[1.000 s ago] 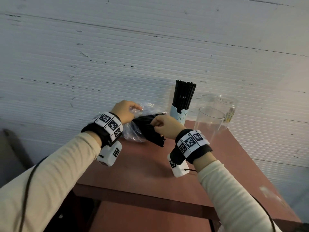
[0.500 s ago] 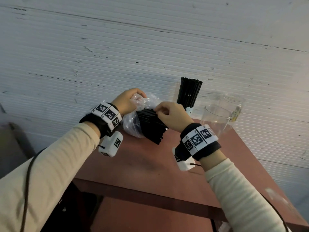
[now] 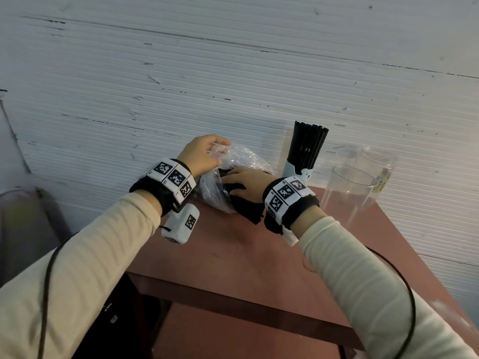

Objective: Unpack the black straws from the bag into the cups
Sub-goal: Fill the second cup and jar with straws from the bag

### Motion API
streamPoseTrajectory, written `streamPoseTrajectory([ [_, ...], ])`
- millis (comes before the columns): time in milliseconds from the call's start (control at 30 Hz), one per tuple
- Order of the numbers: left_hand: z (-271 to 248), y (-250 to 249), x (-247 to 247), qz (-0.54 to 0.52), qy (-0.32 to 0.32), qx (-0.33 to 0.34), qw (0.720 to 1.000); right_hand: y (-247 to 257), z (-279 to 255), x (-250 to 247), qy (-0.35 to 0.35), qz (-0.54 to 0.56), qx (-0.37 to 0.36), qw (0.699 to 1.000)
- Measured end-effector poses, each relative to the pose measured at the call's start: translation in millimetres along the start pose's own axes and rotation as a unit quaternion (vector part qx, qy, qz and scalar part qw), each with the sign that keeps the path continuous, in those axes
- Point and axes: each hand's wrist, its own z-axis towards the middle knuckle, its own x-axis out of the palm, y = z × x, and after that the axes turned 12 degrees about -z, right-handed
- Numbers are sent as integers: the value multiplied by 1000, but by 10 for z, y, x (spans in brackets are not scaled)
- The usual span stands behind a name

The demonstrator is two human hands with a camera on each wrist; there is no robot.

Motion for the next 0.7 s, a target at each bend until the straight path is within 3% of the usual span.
streamPoseTrajectory([
  [100, -6, 3, -33, 4, 14, -7, 1000, -26, 30, 8, -7, 6, -7, 1000],
  [400, 13, 23, 21, 15, 21, -13, 1000, -157, -108, -8, -130, 96, 29, 986],
  [700, -60, 19, 67, 70, 41, 23, 996, -442, -515, -39, -150, 286, 75, 944],
])
